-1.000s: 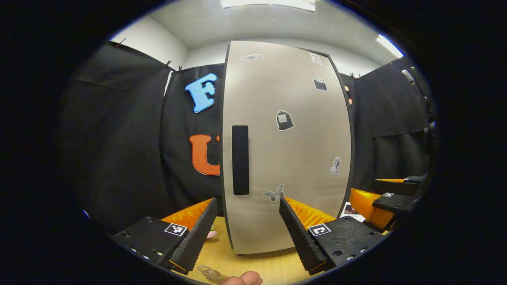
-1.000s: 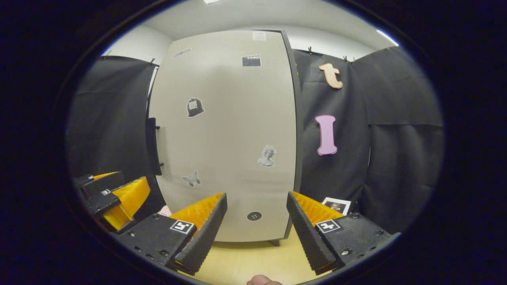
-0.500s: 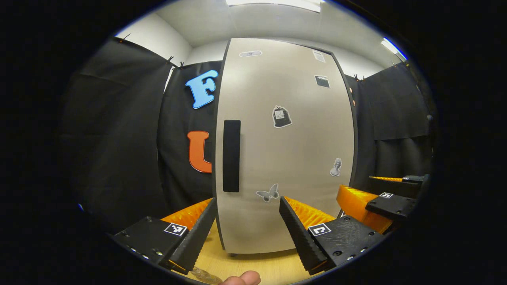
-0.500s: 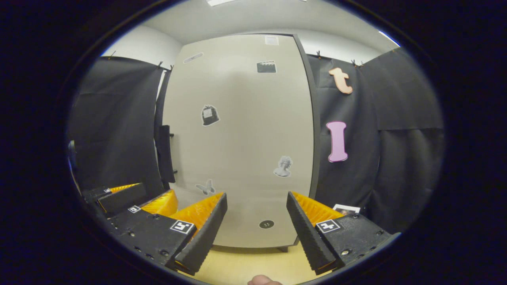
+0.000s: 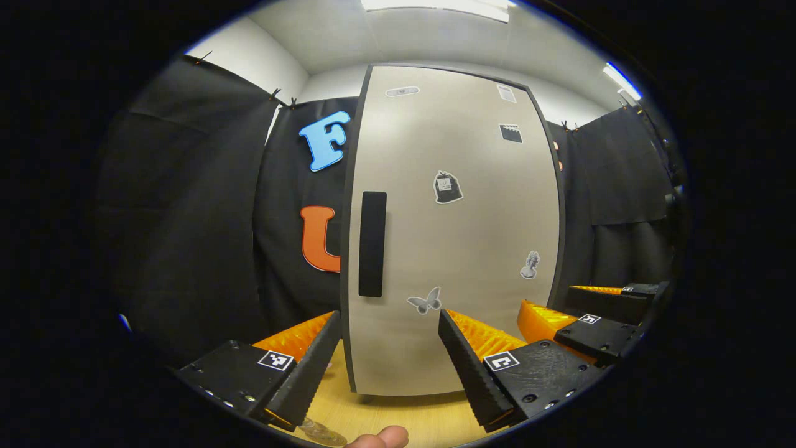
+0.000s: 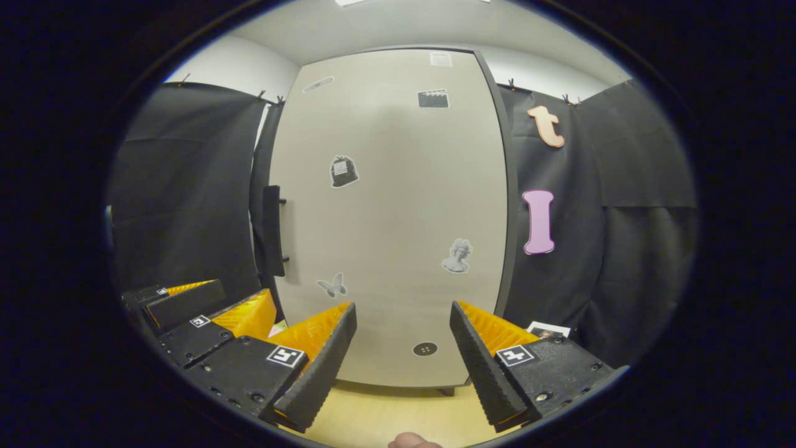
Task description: Open the cabinet door with the right hand, grasp the bottle in the cabinet with the left hand and place it on the coaster, then close the cabinet door with the right hand.
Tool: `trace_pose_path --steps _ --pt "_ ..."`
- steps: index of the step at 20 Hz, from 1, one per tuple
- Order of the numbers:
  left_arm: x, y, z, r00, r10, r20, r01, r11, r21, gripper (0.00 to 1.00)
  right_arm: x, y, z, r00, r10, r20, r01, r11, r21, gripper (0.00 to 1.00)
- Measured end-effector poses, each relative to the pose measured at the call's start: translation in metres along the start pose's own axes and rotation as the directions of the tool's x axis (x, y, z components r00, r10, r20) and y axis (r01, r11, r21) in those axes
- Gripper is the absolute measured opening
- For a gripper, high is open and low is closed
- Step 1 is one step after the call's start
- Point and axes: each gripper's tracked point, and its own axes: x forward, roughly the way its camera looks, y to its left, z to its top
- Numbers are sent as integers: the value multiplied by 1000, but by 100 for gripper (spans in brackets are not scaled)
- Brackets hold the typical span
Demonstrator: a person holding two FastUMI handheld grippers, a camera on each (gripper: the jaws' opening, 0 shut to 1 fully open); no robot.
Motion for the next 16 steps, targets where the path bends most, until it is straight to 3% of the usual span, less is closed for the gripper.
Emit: trace_pose_path --steps 9,16 --pt "-7 -3 -5 1000 -7 -15 7 1000 2 95 -4 -1 -1 1000 8 3 -8 1000 -19 97" --pt "-2 0 -18 1000 -14 -12 14 1000 17 95 0 2 -28 997 10 -74 -10 1000 8 97"
